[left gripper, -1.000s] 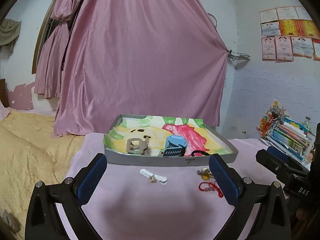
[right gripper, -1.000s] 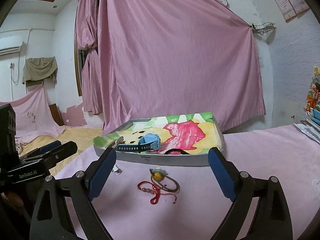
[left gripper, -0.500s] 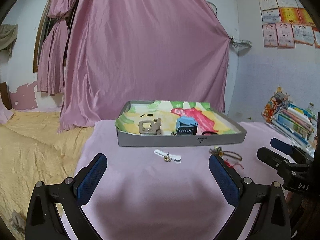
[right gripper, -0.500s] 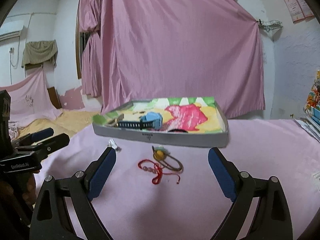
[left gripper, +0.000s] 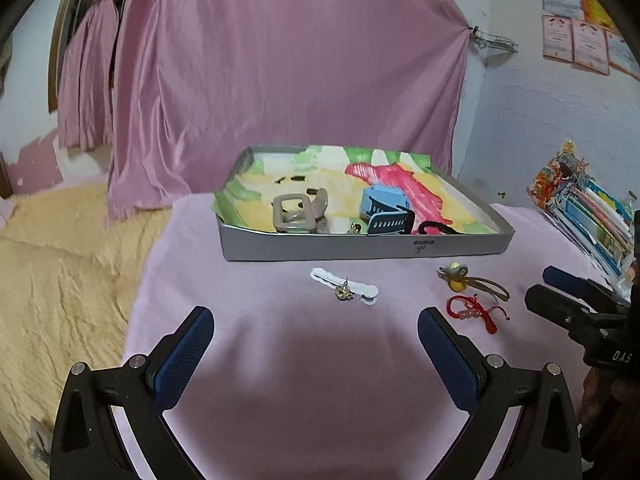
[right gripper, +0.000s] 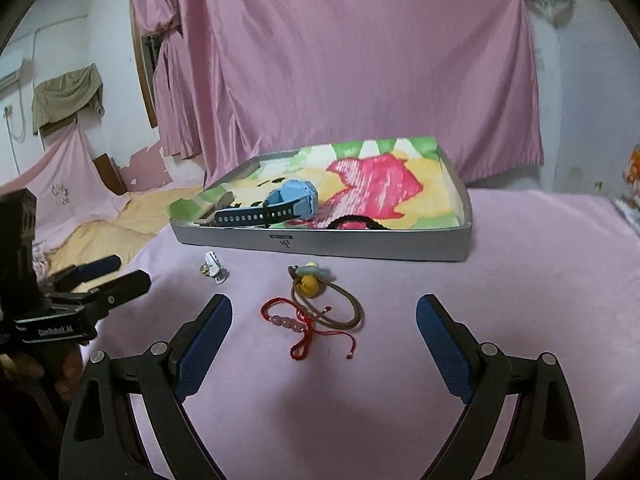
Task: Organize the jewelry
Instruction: 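Withdraw both tools from the tray back over the table, then grasp the yellow-bead cord keychain with the right tool while the left tool approaches the white clip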
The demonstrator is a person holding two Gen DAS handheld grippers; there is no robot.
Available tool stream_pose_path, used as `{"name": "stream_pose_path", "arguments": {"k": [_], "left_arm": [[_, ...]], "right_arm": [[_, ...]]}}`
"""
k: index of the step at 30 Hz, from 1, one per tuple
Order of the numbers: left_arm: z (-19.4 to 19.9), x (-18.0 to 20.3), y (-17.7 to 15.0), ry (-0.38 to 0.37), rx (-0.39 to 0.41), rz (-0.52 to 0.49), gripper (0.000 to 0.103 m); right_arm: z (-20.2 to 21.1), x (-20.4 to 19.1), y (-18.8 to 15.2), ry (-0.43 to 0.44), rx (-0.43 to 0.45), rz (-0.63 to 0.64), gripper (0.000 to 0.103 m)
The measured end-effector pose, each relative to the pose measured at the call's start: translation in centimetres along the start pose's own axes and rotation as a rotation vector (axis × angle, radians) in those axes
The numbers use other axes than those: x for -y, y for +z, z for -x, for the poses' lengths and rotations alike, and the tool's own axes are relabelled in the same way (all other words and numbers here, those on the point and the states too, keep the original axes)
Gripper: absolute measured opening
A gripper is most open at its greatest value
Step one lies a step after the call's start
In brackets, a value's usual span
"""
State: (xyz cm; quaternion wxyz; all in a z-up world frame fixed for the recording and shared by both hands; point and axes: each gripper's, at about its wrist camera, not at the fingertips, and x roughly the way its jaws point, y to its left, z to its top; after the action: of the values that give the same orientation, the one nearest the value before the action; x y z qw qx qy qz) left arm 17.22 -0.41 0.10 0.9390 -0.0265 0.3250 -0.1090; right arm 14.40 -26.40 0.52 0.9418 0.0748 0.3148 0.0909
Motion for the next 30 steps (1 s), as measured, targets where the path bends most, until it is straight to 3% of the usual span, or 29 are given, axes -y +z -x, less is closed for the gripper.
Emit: {"name": "stream_pose_path", "arguments": {"k": [4,9,14,17,20,25,27,30], "left_arm": [[-1.4,0.1,0.5,-0.027,-0.041,0.02,0.099],[-3.1,0.4,1.1,-0.061,-0.119,0.029,0.075],[-4.3,0.1,1.5,-0.075,-0.146,0.051,0.061],[-5.0,0.2,1.7,-0.079,-0.166,0.048,0.052],[-5.8,0.4,1.9,-0.083,-0.194,0.044,0.047],[-6.7,0.4,2.1,-0.071,-0.218,0.041,0.046],[-6.9,0.4,2.2,-0.066,-0.217,0.037,0.041],[-7.0,0.4,2.3,-0.059,-0.218,0.038,0.033]], "right_arm": [[-1.6,0.6,0.7,0.037,-0.042,-0.036,0.087],[-3.7,0.5,1.1,0.081,-0.11,-0.05,0.068],[-5.3,-0.1,1.8,0.095,-0.16,-0.021,0.065],[-6.4,-0.7,2.5,0.103,-0.187,0.01,0.056],[-7.4,-1.3,2.8,0.101,-0.214,0.043,0.05],[-8.6,-1.2,3.1,0.101,-0.244,0.042,0.049],[-8.9,-1.1,3.2,0.105,-0.254,0.035,0.048],[-9.3,-1.1,3.4,0.102,-0.255,0.038,0.036]]}}
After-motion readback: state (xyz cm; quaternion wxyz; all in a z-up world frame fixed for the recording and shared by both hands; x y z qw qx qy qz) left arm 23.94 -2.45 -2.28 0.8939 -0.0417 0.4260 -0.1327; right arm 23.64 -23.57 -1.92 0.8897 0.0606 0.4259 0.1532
